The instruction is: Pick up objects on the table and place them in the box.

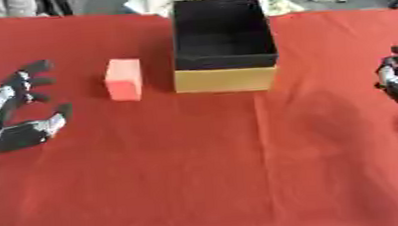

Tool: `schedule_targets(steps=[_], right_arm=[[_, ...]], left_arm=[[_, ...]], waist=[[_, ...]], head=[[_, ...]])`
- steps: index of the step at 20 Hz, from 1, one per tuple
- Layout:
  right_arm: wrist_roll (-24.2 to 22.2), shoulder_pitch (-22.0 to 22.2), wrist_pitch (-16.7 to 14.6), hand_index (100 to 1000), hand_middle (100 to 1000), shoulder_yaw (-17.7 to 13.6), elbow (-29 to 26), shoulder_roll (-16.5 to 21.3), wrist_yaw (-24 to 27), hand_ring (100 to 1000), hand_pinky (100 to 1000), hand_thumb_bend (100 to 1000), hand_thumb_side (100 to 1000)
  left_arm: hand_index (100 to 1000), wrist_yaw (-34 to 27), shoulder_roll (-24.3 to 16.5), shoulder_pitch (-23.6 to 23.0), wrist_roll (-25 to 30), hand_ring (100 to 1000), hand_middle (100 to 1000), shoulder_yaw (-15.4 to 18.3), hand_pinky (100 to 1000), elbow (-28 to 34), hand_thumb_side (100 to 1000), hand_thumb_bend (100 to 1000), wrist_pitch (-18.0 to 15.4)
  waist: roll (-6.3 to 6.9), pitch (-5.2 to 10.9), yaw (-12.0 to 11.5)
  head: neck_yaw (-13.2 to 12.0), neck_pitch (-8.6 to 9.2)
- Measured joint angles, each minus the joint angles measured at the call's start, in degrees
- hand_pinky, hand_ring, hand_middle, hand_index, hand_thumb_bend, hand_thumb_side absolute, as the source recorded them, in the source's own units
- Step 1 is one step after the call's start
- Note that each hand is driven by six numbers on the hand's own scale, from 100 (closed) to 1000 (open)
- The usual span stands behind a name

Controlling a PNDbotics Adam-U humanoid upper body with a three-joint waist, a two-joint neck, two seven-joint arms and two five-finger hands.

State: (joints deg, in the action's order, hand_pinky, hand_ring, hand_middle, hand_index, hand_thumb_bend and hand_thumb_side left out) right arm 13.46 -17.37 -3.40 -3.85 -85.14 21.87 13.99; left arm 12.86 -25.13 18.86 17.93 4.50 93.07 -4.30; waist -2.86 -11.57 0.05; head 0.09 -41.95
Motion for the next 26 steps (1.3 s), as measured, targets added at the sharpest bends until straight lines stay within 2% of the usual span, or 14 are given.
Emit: schedule_targets(steps=[4, 8, 11, 17, 21, 26], right_arm=[[-0.09, 0.0, 0.04, 760, 615, 0.0, 0.0, 0.0, 0.0, 628, 511, 100, 100], [-0.3, 0.01, -0.07, 760, 615, 0.01, 0.0, 0.0, 0.0, 628, 511, 100, 100], [-0.48, 0.04, 0.0, 760, 615, 0.03, 0.01, 0.0, 0.0, 628, 511, 100, 100], [-1.11, 0.25, 0.13, 759, 614, 0.42, 0.04, 0.01, -0.01, 628, 511, 100, 100], [-1.61, 0.3, 0.3, 758, 613, 0.72, 0.22, 0.02, -0.01, 627, 511, 100, 100], [-2.06, 0.32, 0.35, 755, 611, 0.91, 0.38, 0.05, -0.02, 626, 511, 100, 100]], left_arm=[[970, 0.84, -1.34, 1.41, -0.1, 886, 899, -0.77, 763, 0.24, 155, 279, -0.03], [956, 1.24, -4.17, 4.42, 0.32, 876, 885, -2.8, 765, 0.01, 116, 296, 0.06], [946, 1.89, -7.99, 8.33, 1.8, 875, 883, -5.59, 775, -1.28, 126, 346, -0.2], [930, 6.01, -14.73, 20.22, 8.15, 874, 879, -13.93, 792, -8.17, 185, 458, -2.42], [927, 10.65, -14.55, 26.92, 12.67, 874, 877, -18.47, 794, -16.14, 202, 473, -5.13], [918, 17.03, -10.79, 32.61, 15.62, 864, 866, -20.71, 795, -26.49, 224, 489, -8.81]], waist=[[0.14, 0.0, 0.21], [0.35, 0.08, 0.39], [0.54, 0.31, 0.76], [1.45, 0.8, 1.49], [1.89, 0.82, 1.91], [2.22, 0.85, 2.39]], head=[[-0.01, 0.0], [-0.03, 0.0], [-0.06, 0.0], [-0.56, 0.0], [-0.82, 0.0], [-1.03, 0.0]])
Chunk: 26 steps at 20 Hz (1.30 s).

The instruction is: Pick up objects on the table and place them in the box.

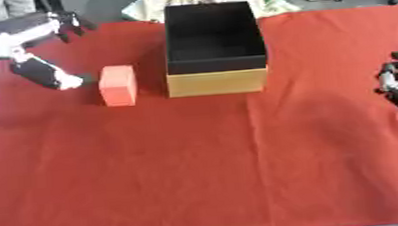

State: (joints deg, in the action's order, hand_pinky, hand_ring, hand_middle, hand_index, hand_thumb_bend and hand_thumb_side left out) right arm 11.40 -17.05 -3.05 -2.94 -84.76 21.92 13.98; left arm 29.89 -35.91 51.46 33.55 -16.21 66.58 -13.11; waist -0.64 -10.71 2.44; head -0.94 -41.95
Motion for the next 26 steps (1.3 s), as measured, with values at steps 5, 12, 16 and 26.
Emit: schedule_targets(steps=[5, 12, 16, 26], right_arm=[[-0.29, 0.0, 0.02, 754, 610, 0.14, 0.03, 0.01, 0.0, 625, 511, 100, 100], [-0.4, 0.0, 0.06, 753, 609, 0.15, 0.2, 0.01, 0.0, 625, 511, 100, 100], [-0.54, -0.02, 0.04, 753, 609, 0.15, 0.32, 0.01, 0.0, 625, 511, 100, 100], [-0.76, -0.04, 0.02, 751, 608, 0.16, 0.33, 0.01, 0.0, 625, 511, 100, 100]], left_arm=[[919, 5.87, 4.01, 3.21, 0.12, 856, 862, -0.32, 792, -7.89, 228, 480, -3.64], [921, 9.71, 7.26, 4.43, -0.39, 856, 863, -0.27, 792, -12.86, 231, 469, -6.01], [916, 11.95, 8.3, 4.58, -1.42, 854, 860, -0.06, 793, -14.04, 236, 455, -6.02], [834, 18.11, 10.22, 4.59, -5.59, 757, 606, 0.54, 751, -15.82, 226, 256, -4.89]], waist=[[0.23, 0.17, 0.1], [0.25, 0.17, 0.32], [0.24, 0.17, 0.37], [0.07, 0.13, 0.61]], head=[[-0.11, 0.0], [-0.47, 0.0], [-0.52, 0.0], [-0.71, 0.01]])
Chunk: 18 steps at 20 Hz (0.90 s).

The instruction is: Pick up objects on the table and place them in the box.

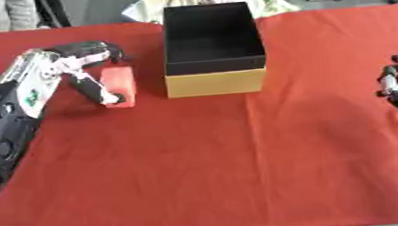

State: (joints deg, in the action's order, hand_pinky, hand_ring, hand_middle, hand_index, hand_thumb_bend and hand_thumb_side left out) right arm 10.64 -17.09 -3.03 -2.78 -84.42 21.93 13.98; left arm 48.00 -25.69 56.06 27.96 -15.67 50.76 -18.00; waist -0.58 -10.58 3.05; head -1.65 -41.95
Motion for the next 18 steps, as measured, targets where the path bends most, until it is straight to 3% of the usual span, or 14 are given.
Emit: schedule_targets(steps=[1, 3, 5, 18], right_arm=[[0.0, 0.0, 0.0, 751, 608, 0.0, 0.0, 0.0, 0.0, 625, 511, 100, 100], [0.0, 0.0, 0.0, 751, 608, 0.0, 0.0, 0.0, 0.0, 625, 511, 100, 100], [0.0, 0.01, 0.0, 751, 608, 0.0, 0.01, 0.0, 0.0, 625, 511, 100, 100], [-0.44, 0.0, 0.09, 750, 608, 0.35, 0.06, 0.0, -0.01, 626, 511, 100, 100]], left_arm=[[818, 0.2, 0.01, 0.0, -0.25, 734, 560, 0.07, 739, 0.0, 259, 156, 0.08], [811, 0.3, 0.01, 0.0, -0.84, 719, 536, 0.13, 739, 0.19, 221, 184, 0.39], [790, 0.25, -0.01, 0.0, -1.55, 678, 490, 0.3, 734, 0.79, 216, 117, 0.86], [777, -3.99, -1.17, 5.56, -9.13, 664, 488, 1.66, 736, 9.51, 190, 100, 4.9]], waist=[[-0.04, 0.0, 0.01], [-0.06, -0.01, -0.01], [-0.06, -0.01, -0.08], [0.2, -0.01, 0.42]], head=[[-0.01, 0.0], [-0.01, 0.0], [-0.01, 0.0], [-0.63, 0.31]])
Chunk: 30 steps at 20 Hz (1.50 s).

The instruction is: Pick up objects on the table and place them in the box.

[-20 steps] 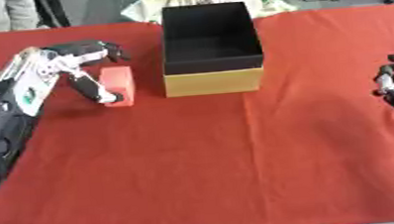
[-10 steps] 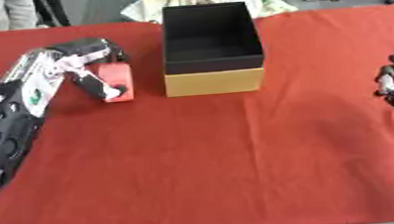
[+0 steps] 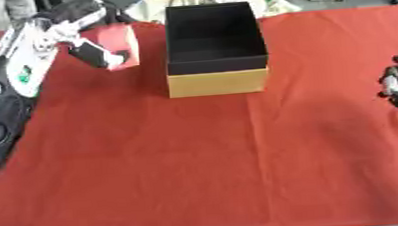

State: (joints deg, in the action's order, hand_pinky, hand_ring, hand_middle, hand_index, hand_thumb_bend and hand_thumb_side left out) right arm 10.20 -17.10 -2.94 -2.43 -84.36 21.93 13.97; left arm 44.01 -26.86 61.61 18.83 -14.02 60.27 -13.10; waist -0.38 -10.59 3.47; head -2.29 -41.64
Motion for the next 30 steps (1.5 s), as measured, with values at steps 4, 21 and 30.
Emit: schedule_targets(steps=[4, 21, 30], right_arm=[[-0.63, -0.69, 0.13, 750, 608, 0.65, 0.01, -0.01, -0.04, 626, 511, 100, 100], [-2.96, -3.59, 0.56, 750, 607, 2.52, 0.04, -1.42, -0.32, 626, 511, 100, 100], [-2.96, -3.01, 0.56, 750, 607, 2.46, 0.3, -1.45, -0.66, 627, 512, 100, 100]], left_arm=[[779, 1.68, 2.33, 1.94, -3.31, 663, 489, 0.17, 736, 0.08, 187, 100, 0.04], [831, 15.54, 11.01, 2.37, -18.5, 756, 739, 3.21, 758, -10.05, 197, 106, -0.86], [887, 8.81, 9.27, 0.99, -14.96, 827, 860, 2.46, 783, -5.73, 196, 156, -1.67]], waist=[[0.07, -0.57, 1.45], [1.04, -3.22, 6.98], [1.2, -2.78, 5.79]], head=[[-0.81, 0.76], [-3.15, 4.53], [-2.61, 4.5]])
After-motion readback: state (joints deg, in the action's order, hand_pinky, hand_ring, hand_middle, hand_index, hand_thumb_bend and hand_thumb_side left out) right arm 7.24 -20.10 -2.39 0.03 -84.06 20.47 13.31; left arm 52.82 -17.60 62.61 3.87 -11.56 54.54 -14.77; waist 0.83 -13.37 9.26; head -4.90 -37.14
